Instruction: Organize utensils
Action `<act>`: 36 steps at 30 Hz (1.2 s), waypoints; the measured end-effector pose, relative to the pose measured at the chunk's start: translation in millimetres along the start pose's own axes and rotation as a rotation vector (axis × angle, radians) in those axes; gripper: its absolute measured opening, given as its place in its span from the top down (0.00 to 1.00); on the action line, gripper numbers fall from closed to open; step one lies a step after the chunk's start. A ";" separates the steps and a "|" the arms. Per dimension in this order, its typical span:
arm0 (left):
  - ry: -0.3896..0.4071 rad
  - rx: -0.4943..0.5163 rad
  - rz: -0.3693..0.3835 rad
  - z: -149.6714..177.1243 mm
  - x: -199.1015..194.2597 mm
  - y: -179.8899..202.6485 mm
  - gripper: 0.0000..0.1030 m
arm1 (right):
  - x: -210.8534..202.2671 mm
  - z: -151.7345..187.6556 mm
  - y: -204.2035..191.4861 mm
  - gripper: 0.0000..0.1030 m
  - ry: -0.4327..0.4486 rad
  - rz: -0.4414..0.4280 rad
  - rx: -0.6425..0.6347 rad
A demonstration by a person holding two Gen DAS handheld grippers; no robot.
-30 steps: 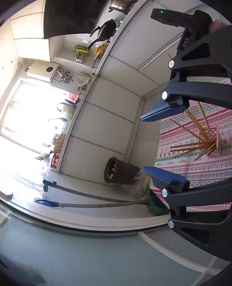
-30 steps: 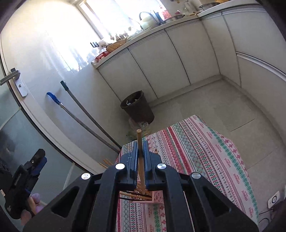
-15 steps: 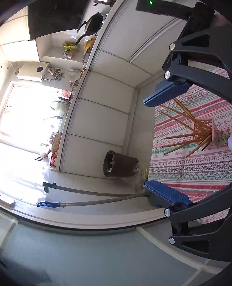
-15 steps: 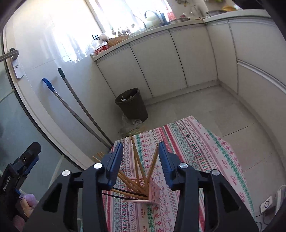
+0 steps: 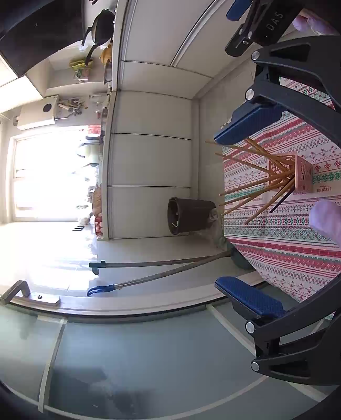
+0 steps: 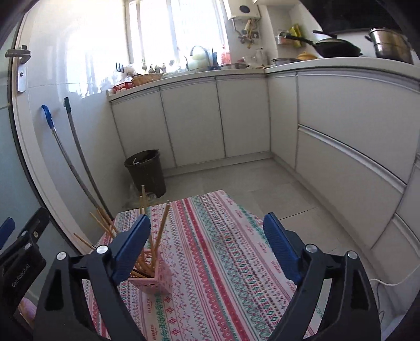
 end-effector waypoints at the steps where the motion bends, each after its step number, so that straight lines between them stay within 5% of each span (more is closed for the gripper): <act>1: -0.002 -0.013 0.001 3.1 -1.9 1.1 0.07 | -3.3 3.3 6.0 0.06 0.014 0.025 -0.001; 10: -0.154 -0.028 0.100 26.6 10.9 16.5 0.07 | -6.5 16.6 31.9 0.06 -0.020 0.087 -0.006; 36: -0.209 -0.003 0.108 40.9 20.4 24.1 0.07 | 21.5 32.8 27.2 0.06 -0.120 0.070 -0.032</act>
Point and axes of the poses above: each gripper's, at about its wrist camera, not at the fingertips, and x roughly the way its jaws point, y to its right, z to its underside, the point moved 5 cm from there along x, roughly the way its jaws point, and after that the axes turned 12 degrees about z, right-handed, at the moved point
